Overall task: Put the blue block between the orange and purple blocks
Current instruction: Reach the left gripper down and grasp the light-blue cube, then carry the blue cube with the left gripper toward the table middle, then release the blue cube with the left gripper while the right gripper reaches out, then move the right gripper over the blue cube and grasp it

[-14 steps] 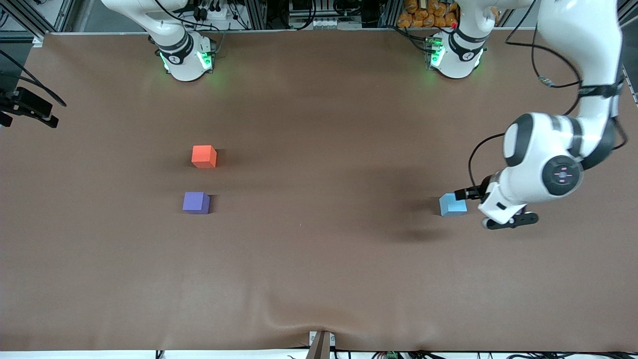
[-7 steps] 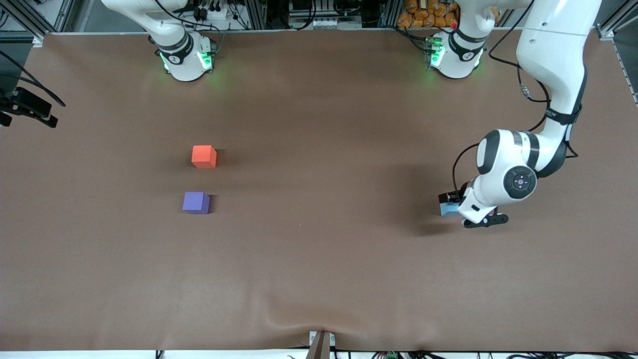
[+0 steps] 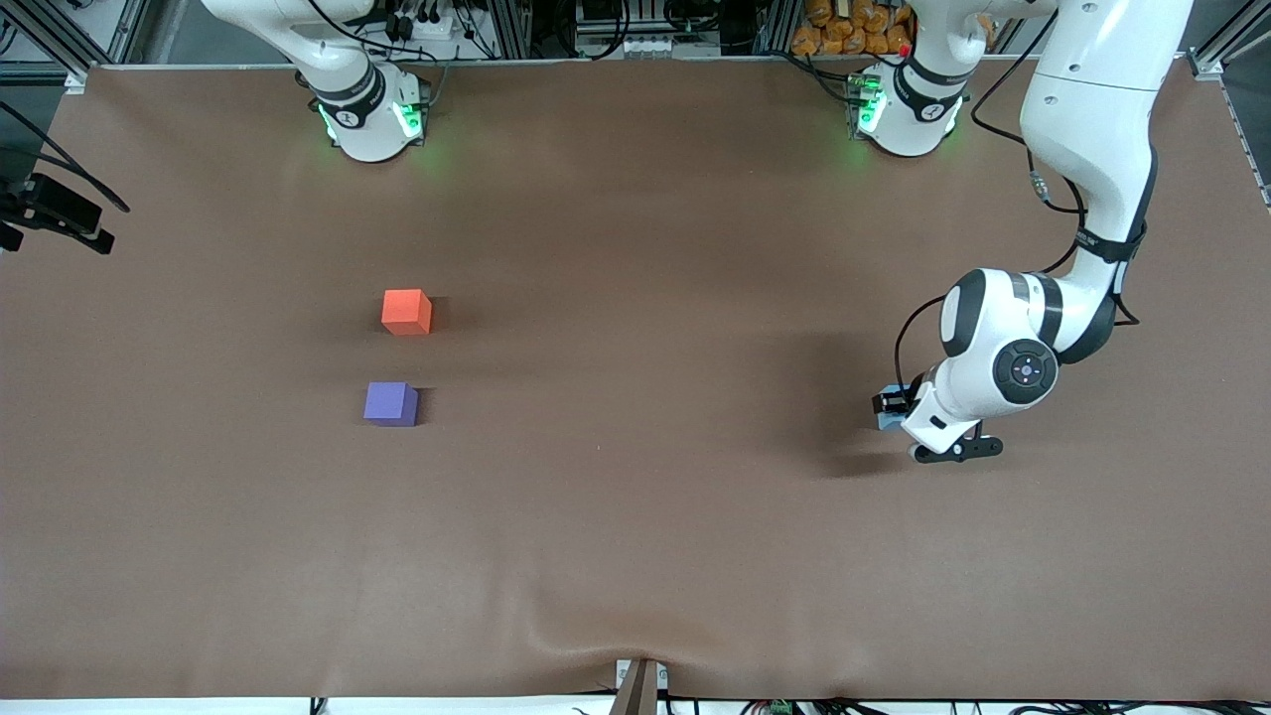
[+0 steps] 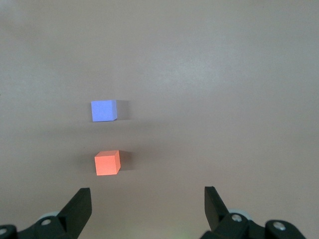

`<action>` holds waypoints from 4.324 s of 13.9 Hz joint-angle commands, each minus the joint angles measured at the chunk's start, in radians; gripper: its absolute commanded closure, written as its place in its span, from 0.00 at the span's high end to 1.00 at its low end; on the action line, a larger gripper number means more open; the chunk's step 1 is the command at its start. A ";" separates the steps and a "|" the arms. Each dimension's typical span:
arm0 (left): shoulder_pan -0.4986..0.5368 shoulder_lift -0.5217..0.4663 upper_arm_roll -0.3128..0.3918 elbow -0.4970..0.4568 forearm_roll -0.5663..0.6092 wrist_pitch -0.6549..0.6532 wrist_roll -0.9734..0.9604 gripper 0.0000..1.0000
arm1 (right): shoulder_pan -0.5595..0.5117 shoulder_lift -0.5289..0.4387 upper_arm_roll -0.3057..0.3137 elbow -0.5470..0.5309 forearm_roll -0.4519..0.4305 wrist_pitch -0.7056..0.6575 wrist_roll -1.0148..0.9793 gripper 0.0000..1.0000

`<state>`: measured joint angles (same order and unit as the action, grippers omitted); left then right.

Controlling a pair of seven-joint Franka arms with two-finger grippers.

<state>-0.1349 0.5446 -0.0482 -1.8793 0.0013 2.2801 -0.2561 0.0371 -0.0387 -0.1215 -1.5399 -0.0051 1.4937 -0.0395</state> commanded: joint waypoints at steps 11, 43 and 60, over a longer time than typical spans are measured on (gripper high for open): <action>-0.403 0.007 -0.116 0.311 -0.067 -0.251 -0.495 0.00 | -0.008 -0.021 0.003 -0.019 0.019 -0.007 0.013 1.00; 0.032 -0.314 -0.010 0.395 -0.073 -0.706 0.044 1.00 | 0.390 0.207 0.008 -0.043 0.154 0.101 0.579 1.00; 0.037 -0.586 0.045 0.316 0.055 -0.876 0.176 1.00 | 0.744 0.523 0.008 -0.299 0.188 0.744 0.828 1.00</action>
<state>-0.0952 -0.0287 0.0005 -1.5763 0.0612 1.4371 -0.0552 0.7584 0.5068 -0.1015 -1.7624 0.1716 2.1554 0.7784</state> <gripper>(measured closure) 0.000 0.000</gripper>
